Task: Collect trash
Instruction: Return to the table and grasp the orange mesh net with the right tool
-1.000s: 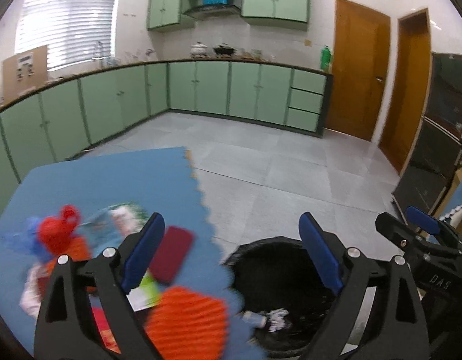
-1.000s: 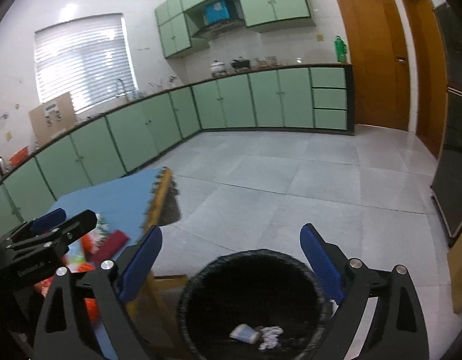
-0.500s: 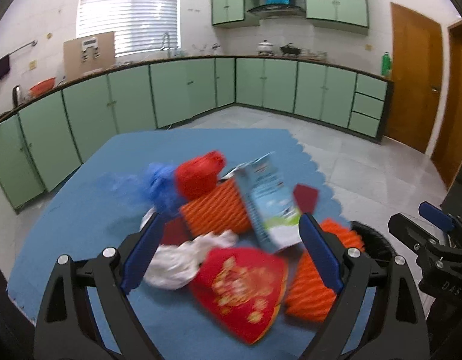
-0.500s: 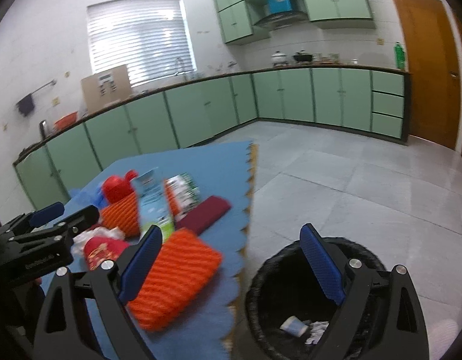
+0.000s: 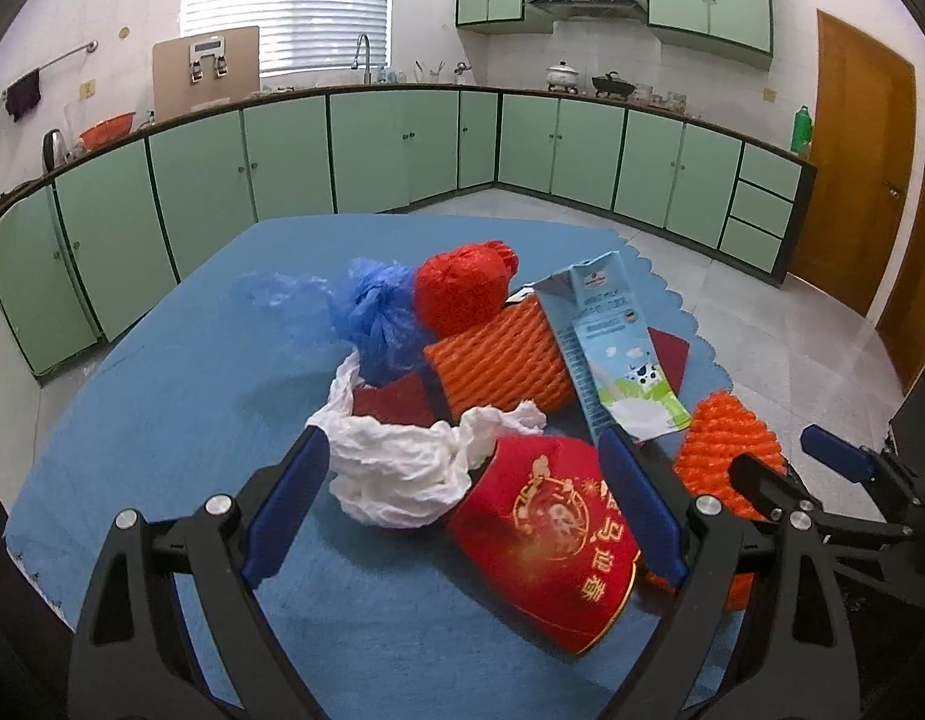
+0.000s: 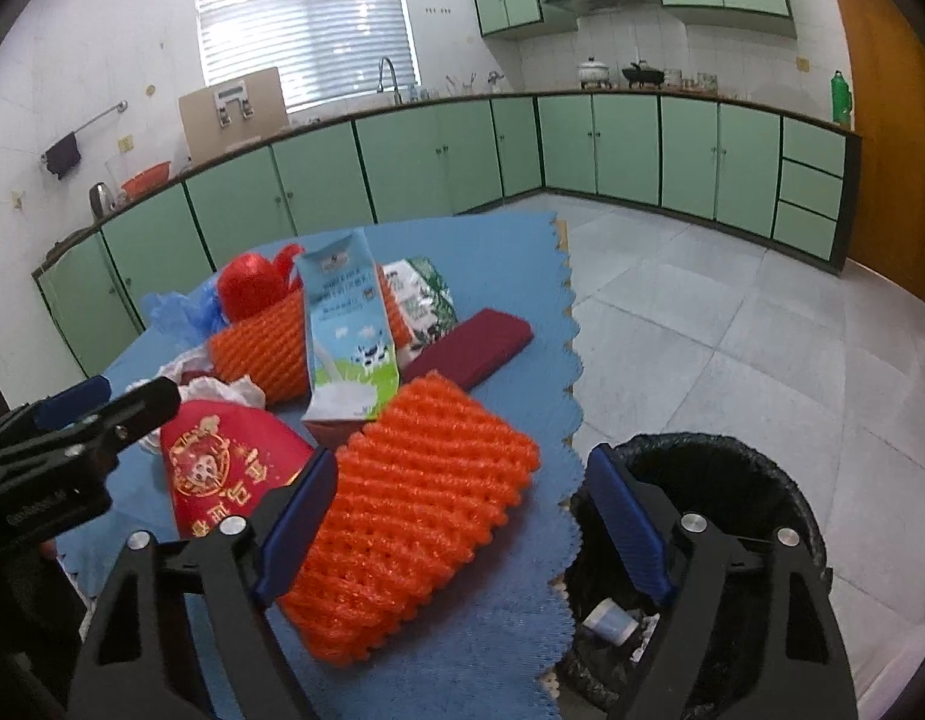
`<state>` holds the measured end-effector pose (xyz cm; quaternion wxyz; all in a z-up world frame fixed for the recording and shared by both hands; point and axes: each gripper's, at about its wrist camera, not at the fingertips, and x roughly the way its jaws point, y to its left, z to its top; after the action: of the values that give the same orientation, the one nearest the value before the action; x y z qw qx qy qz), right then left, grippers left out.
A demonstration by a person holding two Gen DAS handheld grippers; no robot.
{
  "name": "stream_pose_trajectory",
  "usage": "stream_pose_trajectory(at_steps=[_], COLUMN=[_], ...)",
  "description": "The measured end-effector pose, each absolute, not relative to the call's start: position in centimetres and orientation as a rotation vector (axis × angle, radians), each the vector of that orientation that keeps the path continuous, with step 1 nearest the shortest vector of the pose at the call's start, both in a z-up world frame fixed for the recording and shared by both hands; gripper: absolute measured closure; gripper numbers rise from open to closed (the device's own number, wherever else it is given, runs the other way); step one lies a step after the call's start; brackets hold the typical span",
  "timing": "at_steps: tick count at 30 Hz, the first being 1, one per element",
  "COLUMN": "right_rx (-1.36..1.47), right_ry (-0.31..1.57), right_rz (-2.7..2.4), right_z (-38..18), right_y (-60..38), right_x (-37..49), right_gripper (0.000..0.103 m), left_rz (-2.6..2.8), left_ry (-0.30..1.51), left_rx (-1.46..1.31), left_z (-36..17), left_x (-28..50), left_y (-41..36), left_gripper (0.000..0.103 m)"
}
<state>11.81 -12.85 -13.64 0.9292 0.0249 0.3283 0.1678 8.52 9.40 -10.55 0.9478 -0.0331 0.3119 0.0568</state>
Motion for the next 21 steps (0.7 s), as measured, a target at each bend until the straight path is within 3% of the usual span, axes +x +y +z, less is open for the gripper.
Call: stream_pose_trajectory(at_steps=[6,13,21], right_rx=[0.056,0.061,0.086], right_ry=[0.723,0.716,0.680], right_rz=[0.392,0.443,0.444], right_z=[-14.8,-14.4,-12.9], right_y=[-12.4,-12.8,-14.9], right_x=[12.0,11.6,10.9], right_gripper=[0.040,0.073,0.080], left_rz=[0.107,0.086,0.063], left_ry=[0.651,0.670,0.691], left_rx=[-0.068,-0.058,-0.045], left_z=[-11.1,-11.5,-12.2], left_x=[8.7,8.7,8.5], left_y=[9.1,8.0,6.6], left_gripper=[0.015,0.015,0.015])
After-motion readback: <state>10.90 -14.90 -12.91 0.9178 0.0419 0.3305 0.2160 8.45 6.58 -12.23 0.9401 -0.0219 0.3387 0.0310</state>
